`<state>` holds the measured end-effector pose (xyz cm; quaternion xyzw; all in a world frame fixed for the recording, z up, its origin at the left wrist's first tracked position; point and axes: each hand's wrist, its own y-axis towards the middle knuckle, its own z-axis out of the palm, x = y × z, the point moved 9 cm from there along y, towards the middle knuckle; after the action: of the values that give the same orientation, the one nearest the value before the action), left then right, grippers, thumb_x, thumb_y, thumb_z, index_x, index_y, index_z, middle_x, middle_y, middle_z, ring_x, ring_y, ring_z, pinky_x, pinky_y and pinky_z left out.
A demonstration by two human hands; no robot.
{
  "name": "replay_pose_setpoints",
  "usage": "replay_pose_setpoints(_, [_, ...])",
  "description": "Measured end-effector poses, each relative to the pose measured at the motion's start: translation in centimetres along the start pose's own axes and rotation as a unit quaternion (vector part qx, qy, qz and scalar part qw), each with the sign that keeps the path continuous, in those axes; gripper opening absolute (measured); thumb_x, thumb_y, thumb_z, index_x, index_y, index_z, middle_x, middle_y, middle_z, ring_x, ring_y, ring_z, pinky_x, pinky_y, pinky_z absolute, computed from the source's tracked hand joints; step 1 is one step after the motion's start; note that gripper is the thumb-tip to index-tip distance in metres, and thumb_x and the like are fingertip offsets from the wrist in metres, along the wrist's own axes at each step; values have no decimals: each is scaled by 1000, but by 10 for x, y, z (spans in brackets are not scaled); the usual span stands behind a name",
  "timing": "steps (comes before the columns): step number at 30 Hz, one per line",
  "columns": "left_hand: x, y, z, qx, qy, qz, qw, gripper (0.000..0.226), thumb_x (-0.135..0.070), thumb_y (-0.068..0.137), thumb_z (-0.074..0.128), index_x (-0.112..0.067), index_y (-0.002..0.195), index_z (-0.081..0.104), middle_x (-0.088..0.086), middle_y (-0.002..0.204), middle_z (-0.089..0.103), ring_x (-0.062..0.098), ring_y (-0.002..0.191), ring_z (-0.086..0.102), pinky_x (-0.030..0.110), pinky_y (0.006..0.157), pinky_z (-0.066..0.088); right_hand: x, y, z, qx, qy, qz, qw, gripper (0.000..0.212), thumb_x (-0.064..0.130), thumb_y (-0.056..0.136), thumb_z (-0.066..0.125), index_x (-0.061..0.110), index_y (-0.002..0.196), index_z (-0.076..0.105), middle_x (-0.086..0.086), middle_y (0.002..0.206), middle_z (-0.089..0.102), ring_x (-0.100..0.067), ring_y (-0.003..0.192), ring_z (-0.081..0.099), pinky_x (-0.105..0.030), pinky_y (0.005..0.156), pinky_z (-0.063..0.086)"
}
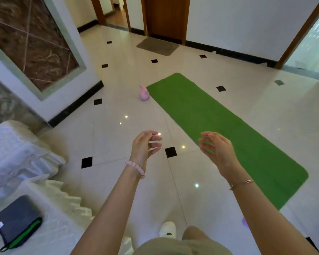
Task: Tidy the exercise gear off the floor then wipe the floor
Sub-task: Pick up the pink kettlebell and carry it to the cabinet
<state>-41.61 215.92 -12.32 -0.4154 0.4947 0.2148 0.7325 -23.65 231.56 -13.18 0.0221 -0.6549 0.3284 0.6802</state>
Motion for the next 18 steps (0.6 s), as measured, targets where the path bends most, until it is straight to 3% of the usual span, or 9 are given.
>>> replay_pose_setpoints(7, [-40,103,7,-34,-22,3,999,22,-12,96,39,-11,88,60,2,76,64,15,64,59,29,72,52,34,116,52,38,-23,9,999,20,12,96,46,12,95,66,-5,90,68,-20,88,63,-31,82,54])
replay_pose_setpoints(18, [-108,280,42,-83,-28,5,996,23,-11,97,38,-10,89,60,6,79,63,16,66,59,28,69,52,104,312,133,102,-36,35,994,22,10,97,45,15,91,66,-1,81,67,-16,79,62,-34,87,51])
